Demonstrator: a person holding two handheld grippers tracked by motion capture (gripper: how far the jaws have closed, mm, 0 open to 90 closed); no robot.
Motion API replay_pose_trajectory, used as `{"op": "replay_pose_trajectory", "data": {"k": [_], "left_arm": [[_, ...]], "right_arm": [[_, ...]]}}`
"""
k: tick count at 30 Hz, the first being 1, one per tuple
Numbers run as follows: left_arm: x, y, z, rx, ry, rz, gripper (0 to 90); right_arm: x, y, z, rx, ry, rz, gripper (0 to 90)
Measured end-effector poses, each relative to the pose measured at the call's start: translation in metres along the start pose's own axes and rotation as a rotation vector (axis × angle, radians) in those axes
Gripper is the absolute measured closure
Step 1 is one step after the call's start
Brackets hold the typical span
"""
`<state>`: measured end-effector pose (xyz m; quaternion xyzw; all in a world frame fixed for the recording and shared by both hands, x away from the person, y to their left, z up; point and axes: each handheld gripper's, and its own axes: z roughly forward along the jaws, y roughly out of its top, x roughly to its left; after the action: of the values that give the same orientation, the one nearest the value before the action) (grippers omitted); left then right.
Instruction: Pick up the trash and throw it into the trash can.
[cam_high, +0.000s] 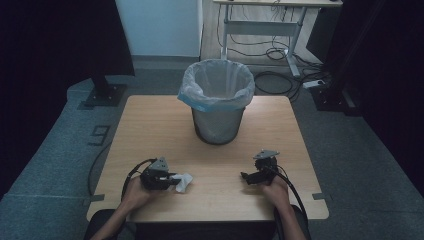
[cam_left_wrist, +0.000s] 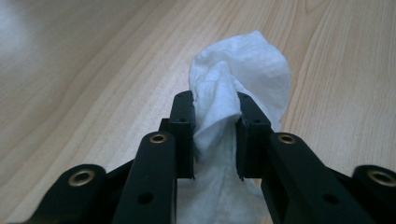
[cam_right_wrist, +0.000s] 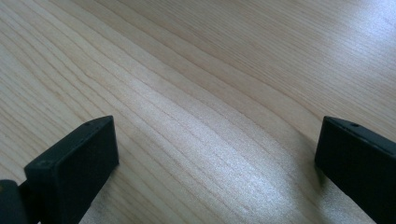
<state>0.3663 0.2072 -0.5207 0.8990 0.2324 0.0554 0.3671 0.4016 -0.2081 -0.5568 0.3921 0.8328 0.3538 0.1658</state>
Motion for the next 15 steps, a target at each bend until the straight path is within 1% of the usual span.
{"op": "replay_pose_trajectory", "data": {"k": [3,5,6,7,10,13,15], "left_arm": [[0.003,0.004,-0.004,-0.007,0.000,-0.010,72.3],[0.007,0.006,-0.006,-0.018,-0.009,-0.025,72.3],[0.007,0.006,-0.006,-0.018,-0.009,-0.025,72.2],[0.010,0.008,-0.009,-0.028,-0.014,-0.036,72.2],[0.015,0.012,-0.014,-0.040,-0.016,-0.050,72.2],[0.020,0.015,-0.019,-0.050,-0.017,-0.061,72.2],[0.022,0.019,-0.022,-0.050,-0.011,-0.060,72.2]], "right_arm": [[0.000,0.000,0.000,0.000,0.000,0.001,0.0],[0.000,0.000,0.000,0.000,0.000,0.001,0.0],[0.000,0.000,0.000,0.000,0.000,0.000,0.0],[0.000,0.000,0.000,0.000,0.000,0.000,0.0],[0.000,0.000,0.000,0.000,0.000,0.000,0.0],[0.000,0.000,0.000,0.000,0.000,0.000,0.0],[0.000,0.000,0.000,0.000,0.000,0.000,0.0]]}}
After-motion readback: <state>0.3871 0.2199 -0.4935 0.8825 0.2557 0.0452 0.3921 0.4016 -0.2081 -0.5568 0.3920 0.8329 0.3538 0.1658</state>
